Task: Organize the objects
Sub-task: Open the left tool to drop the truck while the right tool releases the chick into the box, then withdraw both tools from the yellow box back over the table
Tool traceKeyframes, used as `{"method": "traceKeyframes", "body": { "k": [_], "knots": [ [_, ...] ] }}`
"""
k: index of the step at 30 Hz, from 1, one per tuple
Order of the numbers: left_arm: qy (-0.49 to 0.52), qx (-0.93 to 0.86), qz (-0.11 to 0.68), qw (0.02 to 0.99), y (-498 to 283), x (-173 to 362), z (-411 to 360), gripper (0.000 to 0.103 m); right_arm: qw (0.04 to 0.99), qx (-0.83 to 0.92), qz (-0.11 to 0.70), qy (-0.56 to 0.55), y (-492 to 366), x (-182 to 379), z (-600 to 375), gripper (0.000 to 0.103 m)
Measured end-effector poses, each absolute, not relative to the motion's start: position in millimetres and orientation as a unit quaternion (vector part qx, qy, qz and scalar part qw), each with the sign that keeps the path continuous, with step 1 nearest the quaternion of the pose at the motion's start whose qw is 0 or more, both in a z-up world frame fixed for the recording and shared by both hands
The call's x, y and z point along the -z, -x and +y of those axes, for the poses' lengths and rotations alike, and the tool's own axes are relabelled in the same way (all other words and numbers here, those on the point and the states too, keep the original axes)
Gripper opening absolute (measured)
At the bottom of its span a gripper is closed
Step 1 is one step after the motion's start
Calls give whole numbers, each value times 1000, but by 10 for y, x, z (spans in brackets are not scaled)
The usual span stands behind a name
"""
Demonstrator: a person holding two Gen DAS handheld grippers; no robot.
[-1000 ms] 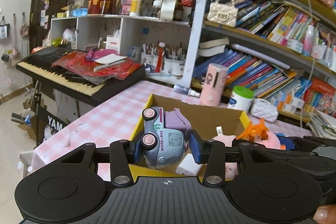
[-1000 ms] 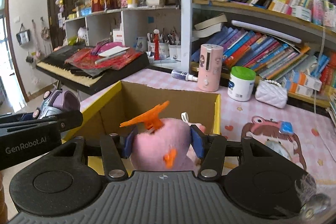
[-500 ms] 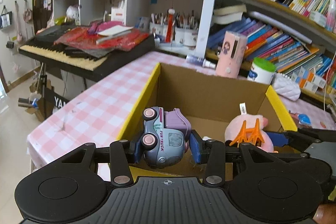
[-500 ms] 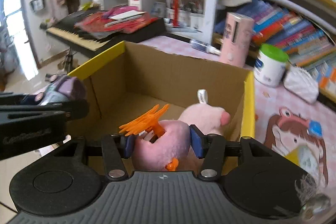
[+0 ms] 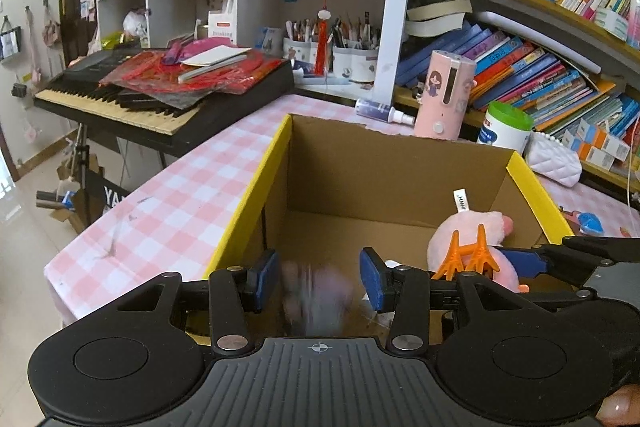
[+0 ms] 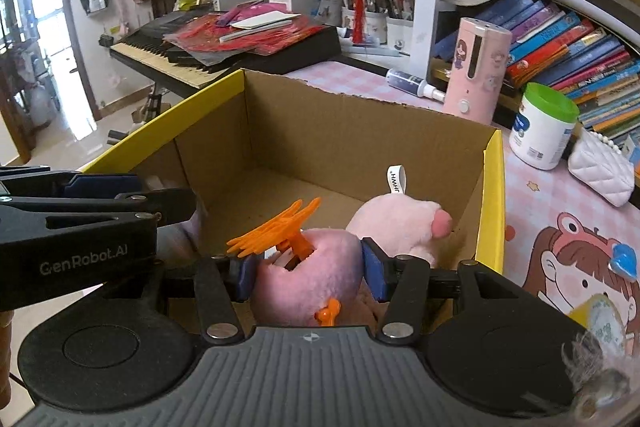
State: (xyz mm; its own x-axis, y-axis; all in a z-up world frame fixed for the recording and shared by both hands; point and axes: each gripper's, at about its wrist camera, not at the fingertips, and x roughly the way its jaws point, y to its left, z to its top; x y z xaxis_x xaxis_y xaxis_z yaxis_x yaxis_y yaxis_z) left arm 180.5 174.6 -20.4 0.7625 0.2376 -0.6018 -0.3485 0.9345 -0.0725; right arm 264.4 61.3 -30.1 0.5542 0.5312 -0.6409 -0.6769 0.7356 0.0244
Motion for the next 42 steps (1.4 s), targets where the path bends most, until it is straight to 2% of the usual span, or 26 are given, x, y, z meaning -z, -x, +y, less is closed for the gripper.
{"method": "traceKeyframes", "body": {
  "k": [6, 9, 14, 16, 18, 35, 42],
  "knots": [
    [92, -158, 298, 937, -1795, 169, 1730, 51, 863, -368, 323, 122, -2761, 303, 632, 50],
    [87, -158, 291, 940, -1779, 141, 1710, 66, 862, -367, 327, 121, -2757, 298, 630, 50],
    [79, -158, 270, 947, -1680, 61, 1668, 75, 867, -355, 331, 117, -2703, 273, 628, 52],
    [81, -158, 257, 950, -1615, 23, 1670, 82, 869, -350, 331, 111, -2667, 237, 616, 56],
    [84, -162, 244, 952, -1543, -13, 1684, 85, 872, -351, 325, 103, -2600, 186, 596, 69],
    [115, -170, 203, 957, -844, -124, 1741, 88, 932, -265, 226, 103, -1738, -158, 337, 81],
    [119, -167, 201, 958, -508, -130, 1773, 89, 941, -231, 225, 104, -1412, -158, 282, 84]
  ]
}}
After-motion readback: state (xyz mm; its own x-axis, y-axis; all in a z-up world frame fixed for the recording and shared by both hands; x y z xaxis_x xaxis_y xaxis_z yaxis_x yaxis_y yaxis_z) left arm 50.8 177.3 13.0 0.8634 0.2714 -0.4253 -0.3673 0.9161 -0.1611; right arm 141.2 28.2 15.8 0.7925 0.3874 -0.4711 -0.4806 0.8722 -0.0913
